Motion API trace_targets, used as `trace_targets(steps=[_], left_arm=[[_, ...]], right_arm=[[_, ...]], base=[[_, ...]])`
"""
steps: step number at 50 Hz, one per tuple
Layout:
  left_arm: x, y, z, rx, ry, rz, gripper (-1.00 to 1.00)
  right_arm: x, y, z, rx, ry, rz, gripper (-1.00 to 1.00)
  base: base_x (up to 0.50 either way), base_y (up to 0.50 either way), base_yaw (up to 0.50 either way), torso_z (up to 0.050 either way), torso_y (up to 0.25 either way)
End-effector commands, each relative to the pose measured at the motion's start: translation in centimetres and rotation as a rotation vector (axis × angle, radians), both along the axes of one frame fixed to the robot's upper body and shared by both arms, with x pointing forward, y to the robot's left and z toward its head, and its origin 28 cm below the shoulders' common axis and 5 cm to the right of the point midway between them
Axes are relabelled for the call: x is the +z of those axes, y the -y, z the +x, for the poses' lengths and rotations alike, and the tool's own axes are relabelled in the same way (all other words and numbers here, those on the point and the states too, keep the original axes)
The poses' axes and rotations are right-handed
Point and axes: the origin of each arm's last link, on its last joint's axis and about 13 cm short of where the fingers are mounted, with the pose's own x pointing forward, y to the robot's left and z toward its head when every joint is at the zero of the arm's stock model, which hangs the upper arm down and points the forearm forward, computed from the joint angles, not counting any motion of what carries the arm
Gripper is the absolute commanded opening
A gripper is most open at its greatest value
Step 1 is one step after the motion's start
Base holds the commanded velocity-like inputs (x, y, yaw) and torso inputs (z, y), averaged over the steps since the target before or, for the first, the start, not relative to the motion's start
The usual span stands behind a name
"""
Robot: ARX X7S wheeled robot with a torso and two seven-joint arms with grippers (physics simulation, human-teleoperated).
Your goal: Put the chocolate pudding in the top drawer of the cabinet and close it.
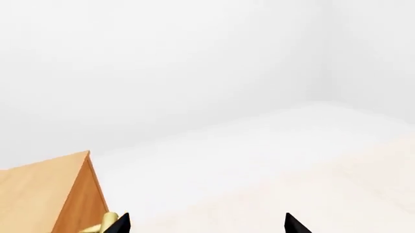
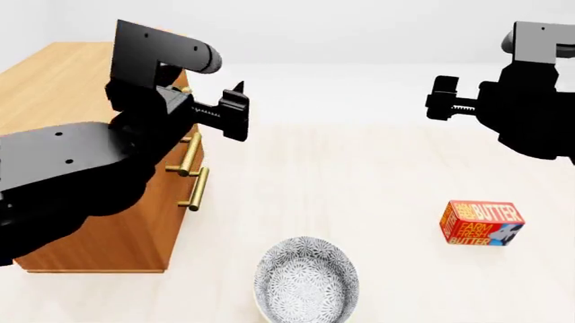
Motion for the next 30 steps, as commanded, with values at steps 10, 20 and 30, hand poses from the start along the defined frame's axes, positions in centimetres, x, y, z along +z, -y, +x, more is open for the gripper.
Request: trace_targets(steps=[10,20,30], left_arm=[[5.7,-2.6,0.0,0.043,0.206,-0.049,1.00],[5.8,-4.9,-0.7,0.112,0.232,-0.037,1.00],[5.9,-6.7,-1.9,0.167,0.254,-0.022,1.00]], right_arm=[[0.0,-0.8,-2.1,0.063,0.051,-0.021,1.00],[0.8,-0.7,-4.4,0.085,0.106,-0.043,1.00],[1.7,-0.4,-6.5,0.085,0.147,-0.069,1.00]], base=[[0.00,0.00,0.00,0.000,0.000],[0.00,0.00,0.00,0.000,0.000],[0.00,0.00,0.00,0.000,0.000]])
